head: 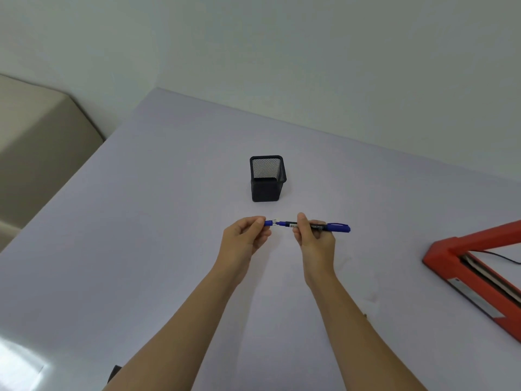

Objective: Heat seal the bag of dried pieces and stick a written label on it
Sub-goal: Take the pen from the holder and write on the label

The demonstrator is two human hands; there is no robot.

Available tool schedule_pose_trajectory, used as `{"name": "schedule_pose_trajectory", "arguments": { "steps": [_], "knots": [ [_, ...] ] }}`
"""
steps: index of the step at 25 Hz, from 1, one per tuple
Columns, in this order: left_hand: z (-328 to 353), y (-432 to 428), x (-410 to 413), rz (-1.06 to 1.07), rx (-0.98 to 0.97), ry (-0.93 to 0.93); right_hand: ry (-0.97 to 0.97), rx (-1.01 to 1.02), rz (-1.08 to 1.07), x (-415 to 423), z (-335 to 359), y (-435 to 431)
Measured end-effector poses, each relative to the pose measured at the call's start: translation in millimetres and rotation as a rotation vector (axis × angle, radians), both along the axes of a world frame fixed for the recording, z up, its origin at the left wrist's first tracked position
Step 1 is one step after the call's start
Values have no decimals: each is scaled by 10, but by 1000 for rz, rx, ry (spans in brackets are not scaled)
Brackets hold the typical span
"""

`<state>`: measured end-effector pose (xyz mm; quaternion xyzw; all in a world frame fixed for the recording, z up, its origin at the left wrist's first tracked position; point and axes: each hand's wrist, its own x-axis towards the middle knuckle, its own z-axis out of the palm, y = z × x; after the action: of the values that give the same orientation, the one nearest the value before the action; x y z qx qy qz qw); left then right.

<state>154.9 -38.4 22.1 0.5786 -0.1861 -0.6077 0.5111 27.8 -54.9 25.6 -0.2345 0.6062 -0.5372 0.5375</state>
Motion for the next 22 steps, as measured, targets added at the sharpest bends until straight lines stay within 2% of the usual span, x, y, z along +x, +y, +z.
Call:
{"name": "schedule_pose_trajectory", "arguments": {
  "steps": [4, 8, 12, 14, 18, 22],
  "knots": [
    [36, -16, -4, -55, -47, -113, 36, -13, 39, -3, 6, 20],
    [64, -4, -5, -180, -121, -362, 20, -53, 94, 6, 44, 63],
    [138, -29, -35, -305, -129, -720, -15, -73, 154, -1, 89, 86],
    [177, -45, -31, -351, -135, -811, -50, -80, 179, -4, 101, 88],
    [190, -42, -59, -407, -113, -865, -79, -110, 206, -34, 104, 101],
    [74, -8, -44, -264, -12, -602, -19, -80, 321, -27, 130, 55]
  ]
}}
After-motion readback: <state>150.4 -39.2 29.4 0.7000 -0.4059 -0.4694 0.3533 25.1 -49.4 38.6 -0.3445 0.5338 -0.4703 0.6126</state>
